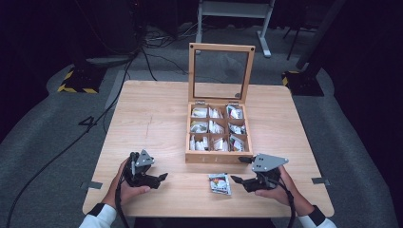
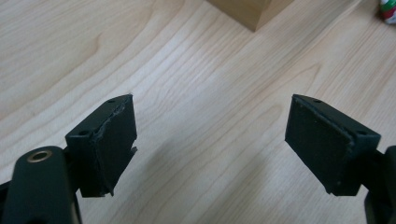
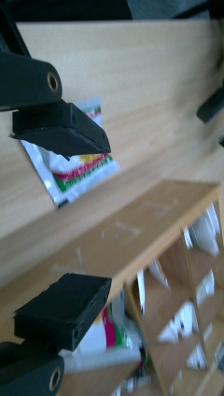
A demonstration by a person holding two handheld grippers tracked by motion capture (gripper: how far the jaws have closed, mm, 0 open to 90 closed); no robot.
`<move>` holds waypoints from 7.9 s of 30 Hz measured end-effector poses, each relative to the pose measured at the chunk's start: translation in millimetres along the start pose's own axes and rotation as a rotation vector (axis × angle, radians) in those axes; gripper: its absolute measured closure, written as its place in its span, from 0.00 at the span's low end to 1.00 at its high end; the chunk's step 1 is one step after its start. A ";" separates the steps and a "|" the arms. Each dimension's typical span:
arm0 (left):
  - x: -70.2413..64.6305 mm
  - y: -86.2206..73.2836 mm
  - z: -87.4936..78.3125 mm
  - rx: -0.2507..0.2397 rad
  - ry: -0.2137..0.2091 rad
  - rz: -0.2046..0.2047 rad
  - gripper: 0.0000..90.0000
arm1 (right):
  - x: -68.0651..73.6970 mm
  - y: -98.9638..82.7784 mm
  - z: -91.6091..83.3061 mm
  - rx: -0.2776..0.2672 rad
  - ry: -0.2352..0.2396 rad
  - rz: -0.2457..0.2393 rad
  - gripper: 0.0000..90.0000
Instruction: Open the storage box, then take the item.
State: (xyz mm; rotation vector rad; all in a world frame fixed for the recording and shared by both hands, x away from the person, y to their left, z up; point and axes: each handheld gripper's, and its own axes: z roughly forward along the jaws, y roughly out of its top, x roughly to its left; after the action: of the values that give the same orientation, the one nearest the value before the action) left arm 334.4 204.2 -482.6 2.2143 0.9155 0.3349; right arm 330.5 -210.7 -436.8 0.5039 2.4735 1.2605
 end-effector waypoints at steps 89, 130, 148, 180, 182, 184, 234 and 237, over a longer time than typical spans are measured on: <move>100.6 234.2 137.8 -0.062 0.200 -0.212 0.28 | -244.2 74.6 99.7 0.079 -0.357 0.416 0.36; 97.7 250.1 143.4 -0.093 0.161 -0.177 0.29 | -242.8 68.6 96.1 0.008 -0.344 0.480 0.42; 100.9 245.9 129.7 -0.122 0.125 -0.216 0.42 | -238.6 69.3 90.1 -0.013 -0.339 0.479 0.45; 73.8 231.2 79.1 -0.212 0.154 -0.160 0.48 | -216.3 73.1 61.0 -0.092 -0.310 0.464 0.45; 71.1 231.3 74.6 -0.218 0.152 -0.157 0.48 | -213.8 73.2 58.8 -0.086 -0.315 0.456 0.44; 67.5 232.1 70.2 -0.231 0.162 -0.153 0.47 | -211.5 72.7 56.9 -0.082 -0.317 0.450 0.43; 12.0 191.6 -1.0 -0.223 0.147 0.038 0.37 | -143.8 62.5 -2.2 -0.093 -0.317 0.247 0.38; 8.6 187.9 -2.1 -0.218 0.154 0.047 0.37 | -139.4 60.7 -4.5 -0.097 -0.315 0.238 0.38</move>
State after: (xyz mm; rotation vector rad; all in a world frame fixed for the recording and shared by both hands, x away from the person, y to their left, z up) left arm 436.3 117.4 -350.4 2.0325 0.8649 0.6051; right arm 462.1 -242.7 -367.8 0.9163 2.1274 1.2669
